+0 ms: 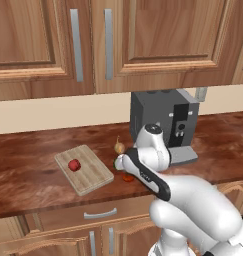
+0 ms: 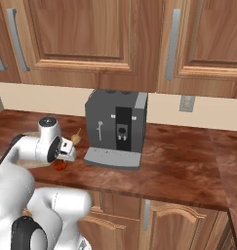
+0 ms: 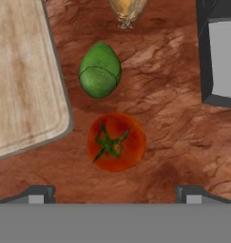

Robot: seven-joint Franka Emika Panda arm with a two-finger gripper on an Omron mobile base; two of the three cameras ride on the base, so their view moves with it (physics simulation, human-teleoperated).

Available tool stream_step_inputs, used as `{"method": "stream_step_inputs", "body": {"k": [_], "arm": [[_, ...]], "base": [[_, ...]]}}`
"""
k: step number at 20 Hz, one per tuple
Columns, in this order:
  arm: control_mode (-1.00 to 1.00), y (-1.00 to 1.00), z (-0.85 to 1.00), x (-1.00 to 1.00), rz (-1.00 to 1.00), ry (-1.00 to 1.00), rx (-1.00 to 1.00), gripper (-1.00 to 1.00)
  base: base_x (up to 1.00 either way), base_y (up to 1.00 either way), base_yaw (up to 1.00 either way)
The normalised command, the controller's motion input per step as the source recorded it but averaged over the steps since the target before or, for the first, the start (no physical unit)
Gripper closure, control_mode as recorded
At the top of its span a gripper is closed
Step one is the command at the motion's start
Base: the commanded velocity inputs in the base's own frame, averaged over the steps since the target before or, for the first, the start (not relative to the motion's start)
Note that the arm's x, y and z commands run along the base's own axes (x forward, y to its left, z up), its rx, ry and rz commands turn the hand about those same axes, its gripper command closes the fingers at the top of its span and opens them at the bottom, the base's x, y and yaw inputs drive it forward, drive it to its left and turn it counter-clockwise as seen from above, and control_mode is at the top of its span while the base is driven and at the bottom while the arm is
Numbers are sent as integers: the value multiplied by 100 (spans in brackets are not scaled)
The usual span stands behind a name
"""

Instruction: Place the avocado, onion, tomato, and bell pepper on the cutting board.

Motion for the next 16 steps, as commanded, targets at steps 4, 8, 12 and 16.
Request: {"method": "stream_step_inputs", "body": {"k": [4,8,12,16], "arm": [[-100,7,-13,14,0,0,0,-100],[-100,11,-12,11,0,1,0,-100],[-100,9,-13,12,0,2,0,-100],[-100,2,-15,15,0,2,0,-100]], "base": [[0,0,0],[0,0,0],[0,0,0],[0,0,0]]}}
